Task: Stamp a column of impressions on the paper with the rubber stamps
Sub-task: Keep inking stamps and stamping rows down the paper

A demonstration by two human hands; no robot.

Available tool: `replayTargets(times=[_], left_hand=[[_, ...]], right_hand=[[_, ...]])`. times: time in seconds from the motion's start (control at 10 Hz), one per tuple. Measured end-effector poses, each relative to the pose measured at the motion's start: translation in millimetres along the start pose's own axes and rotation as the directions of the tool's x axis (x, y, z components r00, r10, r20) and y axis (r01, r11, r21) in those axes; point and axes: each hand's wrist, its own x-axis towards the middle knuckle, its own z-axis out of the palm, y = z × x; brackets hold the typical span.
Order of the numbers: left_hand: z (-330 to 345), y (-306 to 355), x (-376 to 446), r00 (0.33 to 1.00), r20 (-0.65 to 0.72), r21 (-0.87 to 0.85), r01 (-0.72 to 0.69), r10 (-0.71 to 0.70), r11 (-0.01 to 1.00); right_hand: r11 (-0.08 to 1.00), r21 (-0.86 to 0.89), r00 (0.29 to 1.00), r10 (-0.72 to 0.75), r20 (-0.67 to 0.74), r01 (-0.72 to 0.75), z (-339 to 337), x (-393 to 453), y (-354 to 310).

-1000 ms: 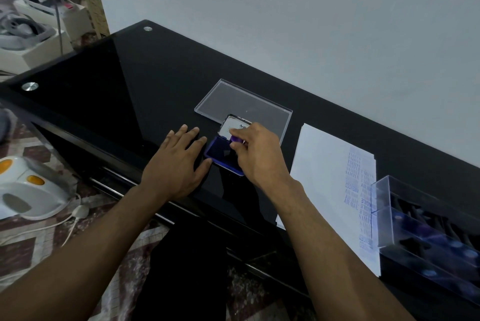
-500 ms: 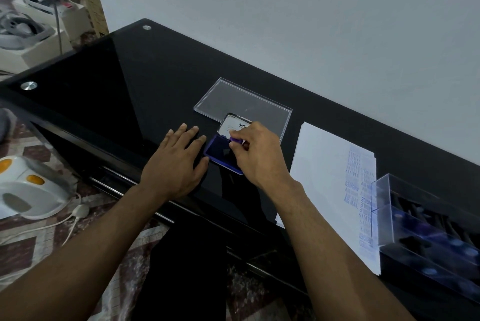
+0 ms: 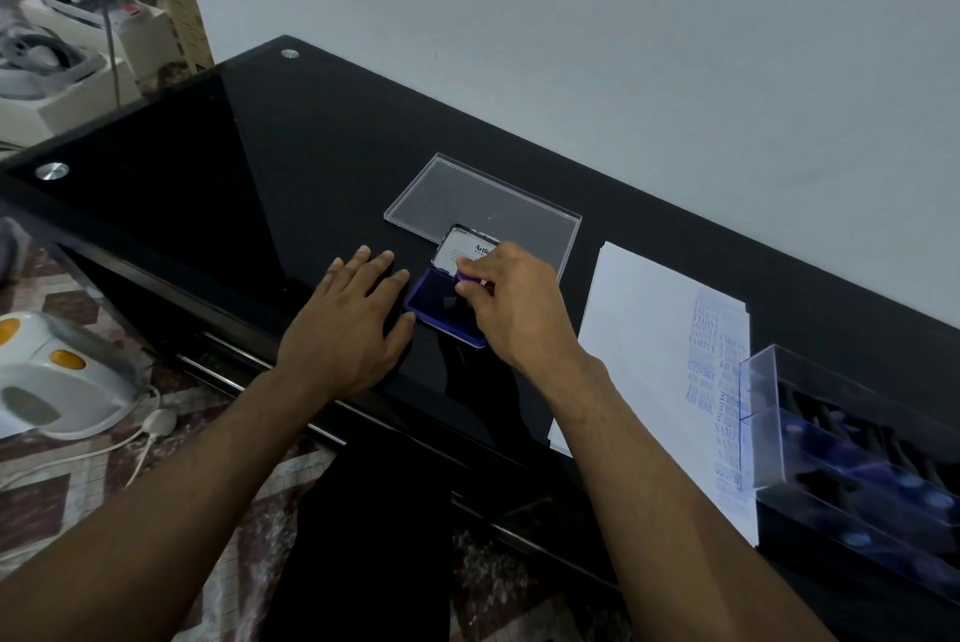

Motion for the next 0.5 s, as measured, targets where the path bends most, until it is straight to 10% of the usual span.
replayTargets(times=[0.5], left_hand=[[-0.5,0.8,-0.2,1.000,0.007,-0.006,0.007,-0.007,1.000]], right_hand=[[0.999,0.001,0.999,0.044,0.009,-0.045,3.1,4.6,2.1]])
